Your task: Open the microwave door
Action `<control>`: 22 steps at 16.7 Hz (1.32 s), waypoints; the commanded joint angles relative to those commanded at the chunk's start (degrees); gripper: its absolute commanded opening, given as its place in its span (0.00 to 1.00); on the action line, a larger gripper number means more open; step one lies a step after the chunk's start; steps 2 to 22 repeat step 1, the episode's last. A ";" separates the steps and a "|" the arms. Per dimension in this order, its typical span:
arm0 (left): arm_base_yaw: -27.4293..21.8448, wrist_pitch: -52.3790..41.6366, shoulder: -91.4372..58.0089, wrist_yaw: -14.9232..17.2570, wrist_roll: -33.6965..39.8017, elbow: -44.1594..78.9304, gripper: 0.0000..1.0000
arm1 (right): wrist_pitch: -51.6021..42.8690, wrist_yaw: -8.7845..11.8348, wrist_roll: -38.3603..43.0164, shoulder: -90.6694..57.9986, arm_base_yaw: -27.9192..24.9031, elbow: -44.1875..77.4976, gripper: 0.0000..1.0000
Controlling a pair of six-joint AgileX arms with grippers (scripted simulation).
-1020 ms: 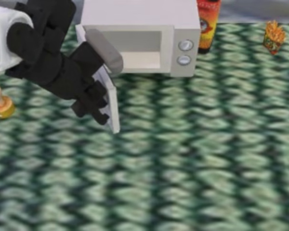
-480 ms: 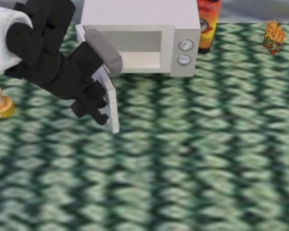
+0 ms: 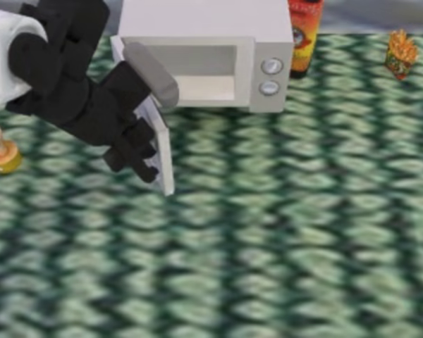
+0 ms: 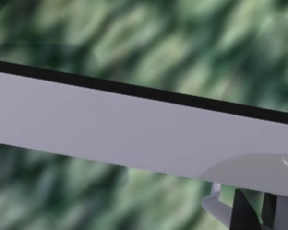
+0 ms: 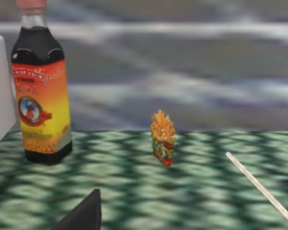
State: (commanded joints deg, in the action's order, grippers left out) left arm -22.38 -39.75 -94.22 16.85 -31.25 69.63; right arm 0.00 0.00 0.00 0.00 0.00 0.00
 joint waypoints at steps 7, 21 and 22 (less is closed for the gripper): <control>0.00 0.00 0.00 0.00 0.00 0.00 0.00 | 0.00 0.00 0.00 0.00 0.00 0.00 1.00; 0.00 0.00 0.00 0.00 0.00 0.00 0.00 | 0.00 0.00 0.00 0.00 0.00 0.00 1.00; 0.00 0.00 0.00 0.00 0.00 0.00 0.00 | 0.00 0.00 0.00 0.00 0.00 0.00 1.00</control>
